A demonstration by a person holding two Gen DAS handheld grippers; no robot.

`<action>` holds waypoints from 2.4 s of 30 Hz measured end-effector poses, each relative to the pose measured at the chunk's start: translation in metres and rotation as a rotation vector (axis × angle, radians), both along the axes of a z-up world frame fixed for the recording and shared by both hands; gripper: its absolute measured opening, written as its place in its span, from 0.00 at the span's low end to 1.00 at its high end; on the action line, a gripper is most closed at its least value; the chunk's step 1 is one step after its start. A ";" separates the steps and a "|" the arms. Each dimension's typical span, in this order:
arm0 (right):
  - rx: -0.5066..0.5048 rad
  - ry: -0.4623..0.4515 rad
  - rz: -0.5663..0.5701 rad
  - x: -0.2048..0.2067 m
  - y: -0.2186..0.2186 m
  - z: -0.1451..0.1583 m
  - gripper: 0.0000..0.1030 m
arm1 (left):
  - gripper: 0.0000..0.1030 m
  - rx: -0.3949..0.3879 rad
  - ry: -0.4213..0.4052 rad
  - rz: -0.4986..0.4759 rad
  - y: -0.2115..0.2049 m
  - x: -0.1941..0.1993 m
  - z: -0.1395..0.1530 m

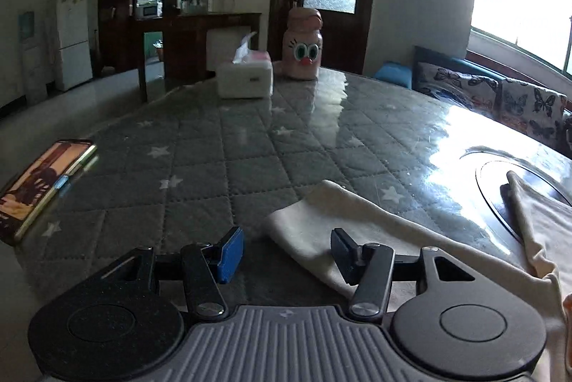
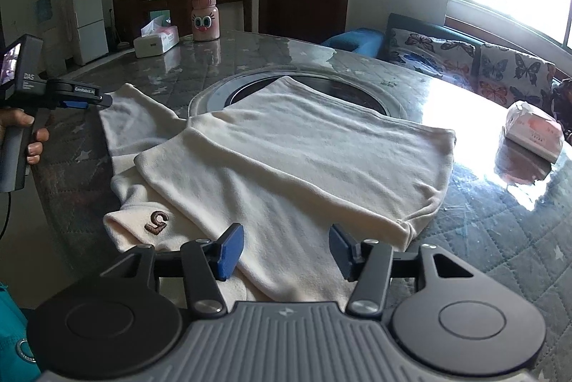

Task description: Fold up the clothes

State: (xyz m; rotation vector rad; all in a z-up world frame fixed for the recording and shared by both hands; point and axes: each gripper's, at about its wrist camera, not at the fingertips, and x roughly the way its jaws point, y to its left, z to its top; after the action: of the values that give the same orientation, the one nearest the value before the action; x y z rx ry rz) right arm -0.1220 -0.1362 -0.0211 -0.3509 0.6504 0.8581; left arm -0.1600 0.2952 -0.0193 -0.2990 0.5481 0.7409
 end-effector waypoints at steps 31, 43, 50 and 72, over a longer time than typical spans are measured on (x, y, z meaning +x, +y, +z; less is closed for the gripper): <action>0.132 -0.012 -0.173 0.005 -0.061 0.014 0.53 | 0.10 -0.044 -0.341 -0.848 -0.202 0.040 0.097; 0.159 -0.002 -0.275 0.014 -0.091 0.013 0.53 | 0.11 -0.122 -0.197 -1.061 -0.254 0.050 0.054; 0.165 -0.007 -0.290 0.018 -0.091 0.014 0.53 | 0.18 -0.140 -0.148 -1.123 -0.256 0.046 0.045; 0.129 0.064 -0.132 0.018 -0.037 0.005 0.41 | 0.51 0.007 -0.077 -0.776 -0.151 -0.005 0.029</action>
State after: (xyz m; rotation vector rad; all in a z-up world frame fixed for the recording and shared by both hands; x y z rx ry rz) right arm -0.1044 -0.1730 -0.0158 -0.1629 0.6660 0.7829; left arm -0.1646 0.1447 0.0096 -0.0883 0.5335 -0.0197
